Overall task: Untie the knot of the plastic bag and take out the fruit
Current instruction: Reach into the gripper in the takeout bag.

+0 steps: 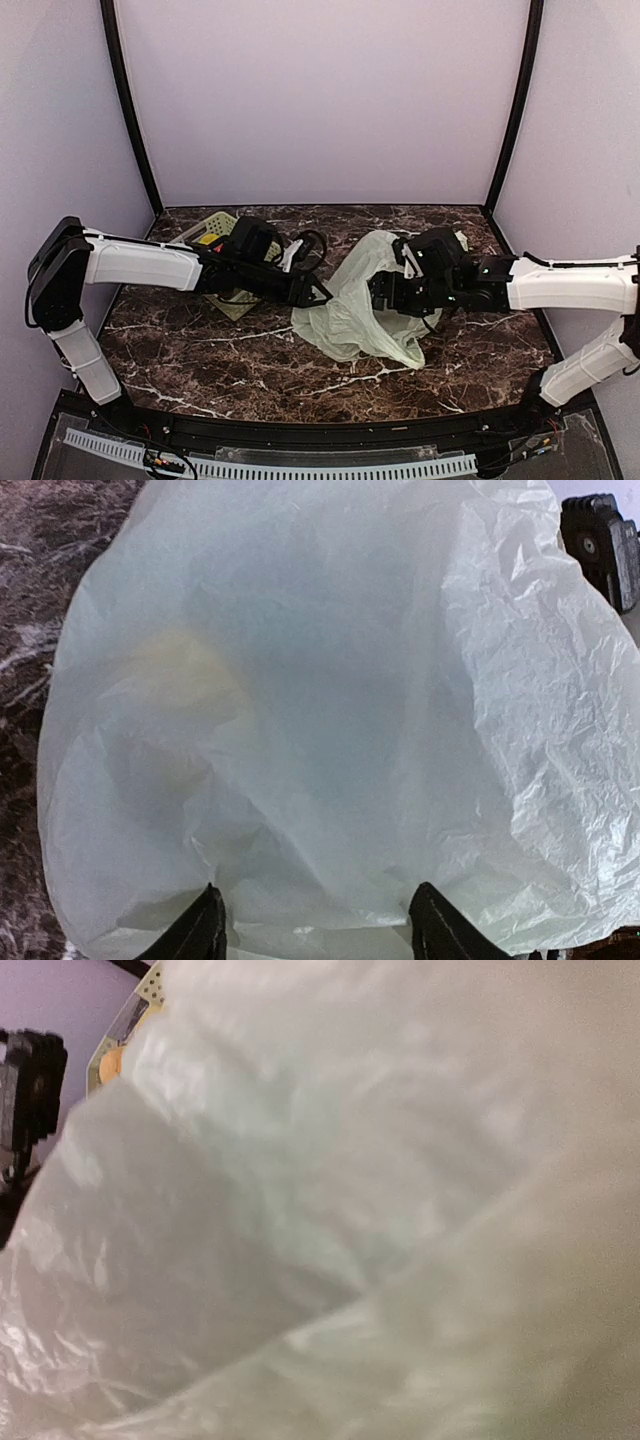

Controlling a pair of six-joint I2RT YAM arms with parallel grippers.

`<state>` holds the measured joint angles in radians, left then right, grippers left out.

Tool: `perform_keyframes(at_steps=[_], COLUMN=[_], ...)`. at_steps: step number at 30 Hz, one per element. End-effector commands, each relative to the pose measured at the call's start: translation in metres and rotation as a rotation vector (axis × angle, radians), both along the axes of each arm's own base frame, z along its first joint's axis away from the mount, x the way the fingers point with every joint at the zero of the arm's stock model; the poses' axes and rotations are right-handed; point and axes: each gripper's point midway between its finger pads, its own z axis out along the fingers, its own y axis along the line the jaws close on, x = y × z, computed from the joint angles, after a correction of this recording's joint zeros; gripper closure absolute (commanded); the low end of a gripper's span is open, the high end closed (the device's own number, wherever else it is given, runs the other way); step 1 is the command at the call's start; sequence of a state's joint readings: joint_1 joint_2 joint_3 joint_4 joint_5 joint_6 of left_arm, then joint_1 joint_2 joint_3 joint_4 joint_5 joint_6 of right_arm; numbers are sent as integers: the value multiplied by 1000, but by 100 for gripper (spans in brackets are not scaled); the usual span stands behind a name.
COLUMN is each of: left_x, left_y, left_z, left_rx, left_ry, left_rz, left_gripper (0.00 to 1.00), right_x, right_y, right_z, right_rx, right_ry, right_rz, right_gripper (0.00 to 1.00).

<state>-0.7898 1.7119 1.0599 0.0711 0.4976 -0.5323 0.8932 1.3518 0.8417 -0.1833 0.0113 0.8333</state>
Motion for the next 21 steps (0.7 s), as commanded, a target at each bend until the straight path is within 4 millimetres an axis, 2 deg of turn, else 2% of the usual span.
perform_keyframes(at_steps=[1, 2, 6, 9, 11, 15, 18, 21], left_x=[-30, -36, -39, -33, -26, -7, 5, 17], left_y=[-15, -17, -10, -2, 5, 17, 14, 6], left_z=[31, 33, 47, 65, 68, 58, 58, 46], left_rx=[-102, -108, -110, -88, -48, -24, -62, -54], left_ry=[5, 4, -26, -106, -130, -92, -73, -54], left_rz=[-46, -56, -34, -6, 25, 92, 112, 115], left_gripper=[38, 38, 38, 37, 36, 36, 36, 35], right_x=[-1, -4, -13, -17, -18, -17, -15, -14], right_y=[-20, -24, -36, -41, -43, -41, -39, -37], right_z=[8, 5, 0, -4, -5, -4, -4, -6], right_rx=[22, 18, 21, 32, 50, 128, 168, 185], right_ry=[-23, -14, 7, 22, 31, 50, 65, 82], right_rz=[-74, -81, -98, -115, -121, -105, -93, -75], right_gripper=[17, 16, 14, 14, 16, 22, 25, 29])
